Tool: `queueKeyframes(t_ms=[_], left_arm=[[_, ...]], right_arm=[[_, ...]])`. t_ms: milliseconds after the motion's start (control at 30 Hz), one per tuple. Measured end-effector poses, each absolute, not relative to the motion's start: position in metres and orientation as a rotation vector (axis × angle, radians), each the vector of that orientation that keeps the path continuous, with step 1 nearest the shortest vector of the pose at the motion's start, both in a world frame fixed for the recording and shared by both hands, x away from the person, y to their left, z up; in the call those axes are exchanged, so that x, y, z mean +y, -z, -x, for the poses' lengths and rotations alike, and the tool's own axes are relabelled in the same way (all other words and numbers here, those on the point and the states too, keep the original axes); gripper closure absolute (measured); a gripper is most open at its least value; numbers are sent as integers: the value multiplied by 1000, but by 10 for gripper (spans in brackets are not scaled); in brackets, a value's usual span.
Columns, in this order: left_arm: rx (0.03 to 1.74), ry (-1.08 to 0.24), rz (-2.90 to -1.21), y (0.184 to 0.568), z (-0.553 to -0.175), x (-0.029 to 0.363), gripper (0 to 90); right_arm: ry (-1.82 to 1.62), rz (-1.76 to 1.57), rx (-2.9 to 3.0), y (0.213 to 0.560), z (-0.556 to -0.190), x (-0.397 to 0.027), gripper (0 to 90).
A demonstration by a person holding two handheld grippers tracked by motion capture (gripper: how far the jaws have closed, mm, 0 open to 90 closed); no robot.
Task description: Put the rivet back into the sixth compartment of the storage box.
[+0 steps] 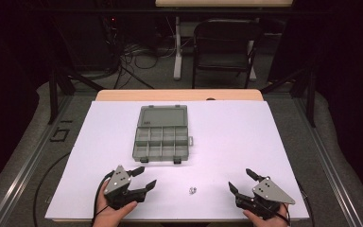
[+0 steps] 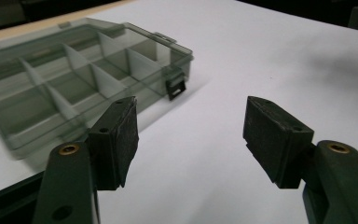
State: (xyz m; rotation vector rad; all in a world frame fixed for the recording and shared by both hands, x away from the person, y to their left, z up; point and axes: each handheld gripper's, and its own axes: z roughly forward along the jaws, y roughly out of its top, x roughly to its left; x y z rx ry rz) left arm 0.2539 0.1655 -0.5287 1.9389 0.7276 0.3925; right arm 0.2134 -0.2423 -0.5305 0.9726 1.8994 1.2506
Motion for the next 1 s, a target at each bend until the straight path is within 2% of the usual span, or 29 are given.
queueKeyframes(t_ms=[133, 233, 533, 1000], left_arm=[[714, -354, -1975, 530, -259, 144, 387], [703, -310, -2001, 531, -263, 128, 450], [687, -233, -2076, 532, -271, 87, 533], [744, -92, -2161, 550, -284, 60, 653]], right_arm=[[-1253, -975, 1899, 530, -213, -243, 253], [-1257, -975, 1901, 530, -214, -243, 253], [-1261, -982, 1894, 530, -213, -245, 253], [-1268, -1006, 1886, 530, -215, -248, 253]])
